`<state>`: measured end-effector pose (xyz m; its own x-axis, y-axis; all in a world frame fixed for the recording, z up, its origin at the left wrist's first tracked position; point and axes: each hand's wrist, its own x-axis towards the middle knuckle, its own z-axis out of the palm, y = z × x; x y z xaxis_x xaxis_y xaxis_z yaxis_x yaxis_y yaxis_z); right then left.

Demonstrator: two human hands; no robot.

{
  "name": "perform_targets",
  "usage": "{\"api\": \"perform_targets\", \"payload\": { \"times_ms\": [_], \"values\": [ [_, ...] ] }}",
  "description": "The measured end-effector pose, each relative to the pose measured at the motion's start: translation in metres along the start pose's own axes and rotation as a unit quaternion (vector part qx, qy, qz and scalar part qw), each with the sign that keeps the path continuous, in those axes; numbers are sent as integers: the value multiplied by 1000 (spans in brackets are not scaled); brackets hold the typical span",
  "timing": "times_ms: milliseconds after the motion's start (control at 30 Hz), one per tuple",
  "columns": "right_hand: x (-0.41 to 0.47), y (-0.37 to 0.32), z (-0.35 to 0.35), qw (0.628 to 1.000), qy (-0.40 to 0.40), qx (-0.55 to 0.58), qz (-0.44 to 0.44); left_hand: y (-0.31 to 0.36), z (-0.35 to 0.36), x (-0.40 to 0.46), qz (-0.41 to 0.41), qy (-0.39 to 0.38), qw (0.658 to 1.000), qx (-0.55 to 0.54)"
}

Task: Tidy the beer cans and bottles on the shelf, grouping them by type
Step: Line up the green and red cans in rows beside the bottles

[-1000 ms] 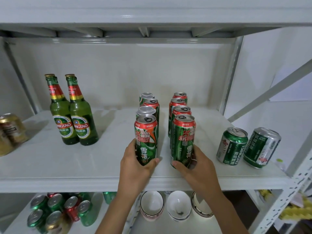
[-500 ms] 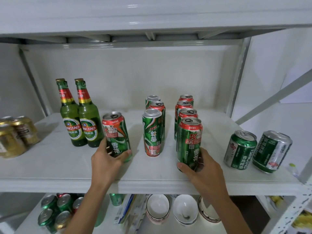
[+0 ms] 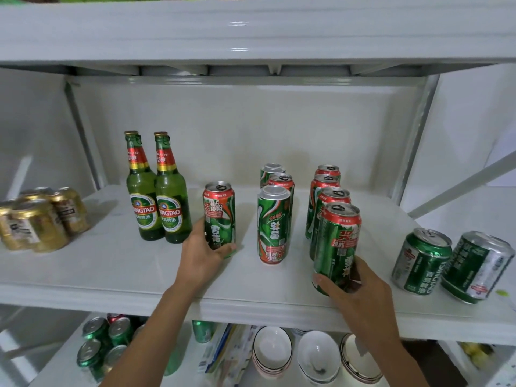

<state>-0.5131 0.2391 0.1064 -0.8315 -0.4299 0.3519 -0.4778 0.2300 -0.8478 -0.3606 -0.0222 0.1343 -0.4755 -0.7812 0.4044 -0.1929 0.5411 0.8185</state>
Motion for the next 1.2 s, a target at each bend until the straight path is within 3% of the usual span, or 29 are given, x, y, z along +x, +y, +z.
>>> {"api": "perform_targets", "payload": {
  "times_ms": [233,333,400,467,533,600,667,900,1133,1200],
  "values": [
    [1,-3,-2,1000,-10,2,-3,-3,1,-7,-15,-6,999,-40],
    [1,-3,-2,1000,-10,1,-5,-1,0,-29,-5,94,994,51],
    [0,-4,-2,1000,-10,-5,-12,11,4,-54,78,171,978,87],
    [-1,-8,-4,1000,-9,-4,-14,29,14,-75,151,147,975,72],
    [-2,-13,-5,1000,-12,0,-18,46,28,-87,189,51,978,75],
    [-5,-18,-3,999,-21,-3,-26,62,45,-94,174,-41,983,48],
    [-10,-22,2,998,-44,-1,-38,74,59,-98,135,-83,987,-6],
    [-14,-38,45,993,-100,15,-57,62,54,-93,41,-15,994,-104],
    [-10,-68,50,965,-239,23,-101,47,18,-84,54,46,994,-84],
    [0,-75,38,970,-213,11,-120,45,11,-80,58,47,994,-78]
  ]
}}
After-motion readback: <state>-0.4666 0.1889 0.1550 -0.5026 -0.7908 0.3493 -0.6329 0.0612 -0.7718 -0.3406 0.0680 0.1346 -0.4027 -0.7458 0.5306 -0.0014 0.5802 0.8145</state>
